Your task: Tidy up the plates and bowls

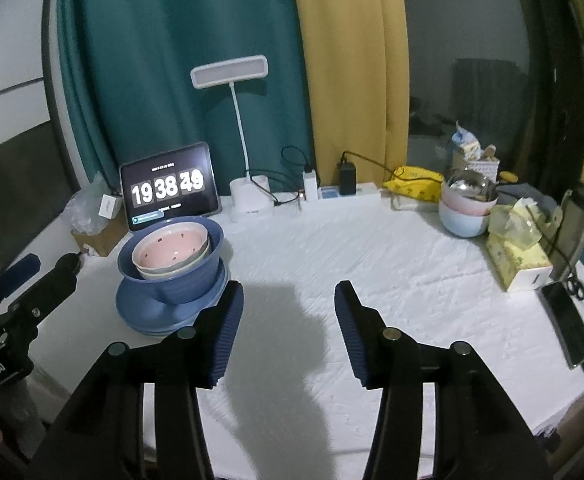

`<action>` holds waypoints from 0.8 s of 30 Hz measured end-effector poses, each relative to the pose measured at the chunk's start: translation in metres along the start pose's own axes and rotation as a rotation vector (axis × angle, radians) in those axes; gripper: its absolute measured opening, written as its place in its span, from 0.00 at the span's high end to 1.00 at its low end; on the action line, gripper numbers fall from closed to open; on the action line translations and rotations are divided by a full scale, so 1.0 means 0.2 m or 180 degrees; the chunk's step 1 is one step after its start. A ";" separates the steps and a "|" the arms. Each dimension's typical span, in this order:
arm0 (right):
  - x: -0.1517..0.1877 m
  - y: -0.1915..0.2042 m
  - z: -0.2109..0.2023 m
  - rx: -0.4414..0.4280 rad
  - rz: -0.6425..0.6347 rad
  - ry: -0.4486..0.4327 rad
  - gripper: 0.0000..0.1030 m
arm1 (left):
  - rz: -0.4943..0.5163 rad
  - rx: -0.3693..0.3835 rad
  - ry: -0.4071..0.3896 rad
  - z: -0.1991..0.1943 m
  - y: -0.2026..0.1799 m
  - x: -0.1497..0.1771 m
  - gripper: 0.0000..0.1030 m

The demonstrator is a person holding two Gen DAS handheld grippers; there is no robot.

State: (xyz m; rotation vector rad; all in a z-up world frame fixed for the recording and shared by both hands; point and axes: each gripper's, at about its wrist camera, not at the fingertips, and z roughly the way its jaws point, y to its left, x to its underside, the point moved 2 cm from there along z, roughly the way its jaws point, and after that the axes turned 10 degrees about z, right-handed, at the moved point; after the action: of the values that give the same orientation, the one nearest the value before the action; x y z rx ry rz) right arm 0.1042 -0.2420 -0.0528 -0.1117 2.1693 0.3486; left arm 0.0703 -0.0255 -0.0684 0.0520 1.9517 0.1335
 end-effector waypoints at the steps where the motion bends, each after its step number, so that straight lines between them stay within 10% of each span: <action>1: -0.01 0.00 -0.02 0.0004 -0.0006 -0.0036 0.50 | 0.0019 -0.0004 -0.0020 -0.01 -0.01 -0.01 0.09; 24: -0.09 0.00 -0.35 0.0080 -0.0151 -0.0567 0.34 | 0.0187 -0.0222 -0.0513 -0.28 -0.06 -0.11 0.09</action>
State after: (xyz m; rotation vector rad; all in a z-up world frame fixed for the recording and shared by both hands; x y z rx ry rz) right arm 0.0600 -0.2622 -0.0008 -0.1136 1.9912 0.2928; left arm 0.0270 -0.0429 -0.0288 0.0721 1.7840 0.2292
